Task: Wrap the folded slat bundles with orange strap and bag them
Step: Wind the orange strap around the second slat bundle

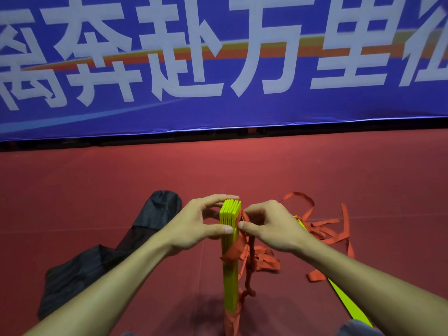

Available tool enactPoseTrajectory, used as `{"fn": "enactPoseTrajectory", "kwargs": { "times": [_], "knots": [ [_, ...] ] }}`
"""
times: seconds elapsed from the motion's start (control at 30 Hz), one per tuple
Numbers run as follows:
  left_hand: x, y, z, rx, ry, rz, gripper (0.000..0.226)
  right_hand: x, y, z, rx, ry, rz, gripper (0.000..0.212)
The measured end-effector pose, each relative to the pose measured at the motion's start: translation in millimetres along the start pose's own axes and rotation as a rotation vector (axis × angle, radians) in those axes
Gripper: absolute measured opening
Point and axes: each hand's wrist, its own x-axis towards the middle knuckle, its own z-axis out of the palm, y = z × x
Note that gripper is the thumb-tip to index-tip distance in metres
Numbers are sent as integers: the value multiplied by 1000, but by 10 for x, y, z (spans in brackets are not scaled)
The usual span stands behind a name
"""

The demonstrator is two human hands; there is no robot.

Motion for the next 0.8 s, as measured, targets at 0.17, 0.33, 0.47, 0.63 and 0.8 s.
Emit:
{"fn": "enactPoseTrajectory", "kwargs": {
  "times": [0.17,0.33,0.47,0.63,0.8],
  "knots": [
    [-15,-20,92,-79,-16,-14,47,16,6,-22,9,-6,12,34],
    [-6,-48,142,-110,41,15,48,22,68,-39,31,-13,16,25],
    [5,-55,146,-106,109,25,44,1,60,-45,77,2,23,14],
    [-17,-66,126,-138,112,8,41,16,101,-64,150,61,53,6],
    [-39,-49,116,-137,108,-13,39,48,195,-148,-67,85,-12,16]
  ]
}}
